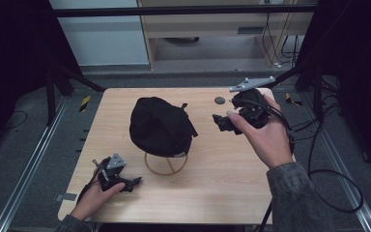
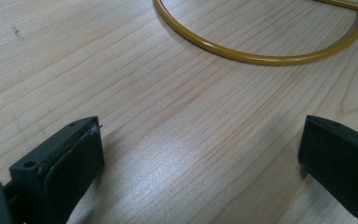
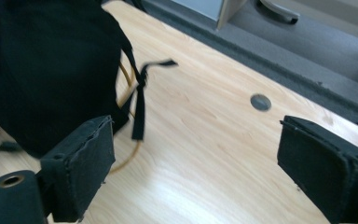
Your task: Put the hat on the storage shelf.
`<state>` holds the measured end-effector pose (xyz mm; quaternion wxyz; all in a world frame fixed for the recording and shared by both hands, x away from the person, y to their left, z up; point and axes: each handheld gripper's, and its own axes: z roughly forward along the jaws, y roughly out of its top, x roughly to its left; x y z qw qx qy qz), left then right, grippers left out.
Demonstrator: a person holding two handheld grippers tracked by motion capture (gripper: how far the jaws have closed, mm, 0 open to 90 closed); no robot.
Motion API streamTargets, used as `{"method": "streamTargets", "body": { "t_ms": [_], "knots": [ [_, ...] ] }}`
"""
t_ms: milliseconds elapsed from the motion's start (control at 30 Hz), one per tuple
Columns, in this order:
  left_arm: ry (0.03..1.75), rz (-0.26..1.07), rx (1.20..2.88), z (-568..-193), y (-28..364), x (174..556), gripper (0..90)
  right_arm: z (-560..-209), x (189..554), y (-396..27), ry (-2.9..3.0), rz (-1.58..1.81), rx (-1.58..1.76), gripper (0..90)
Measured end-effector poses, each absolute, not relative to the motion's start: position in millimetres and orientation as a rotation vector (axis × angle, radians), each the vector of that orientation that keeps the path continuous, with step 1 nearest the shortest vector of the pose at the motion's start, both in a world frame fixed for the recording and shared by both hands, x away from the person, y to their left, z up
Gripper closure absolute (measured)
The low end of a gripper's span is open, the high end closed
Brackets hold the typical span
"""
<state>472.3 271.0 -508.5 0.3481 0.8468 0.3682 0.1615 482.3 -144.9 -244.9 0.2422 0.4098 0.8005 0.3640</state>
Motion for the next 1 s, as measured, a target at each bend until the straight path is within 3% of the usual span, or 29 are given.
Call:
{"method": "streamTargets", "body": {
  "t_ms": [533, 1000],
  "knots": [
    [0.96, 0.423, 2.189, -508.9, 270.4, 471.8, 0.0, -290.2, 456.7, -173.8, 2.224, 0.881, 1.077, 14.9],
    [0.955, 0.417, 2.199, -508.5, 270.8, 472.0, 0.0, -351.6, 453.1, -191.4, 2.258, 0.868, 1.116, 14.9]
  ]
}}
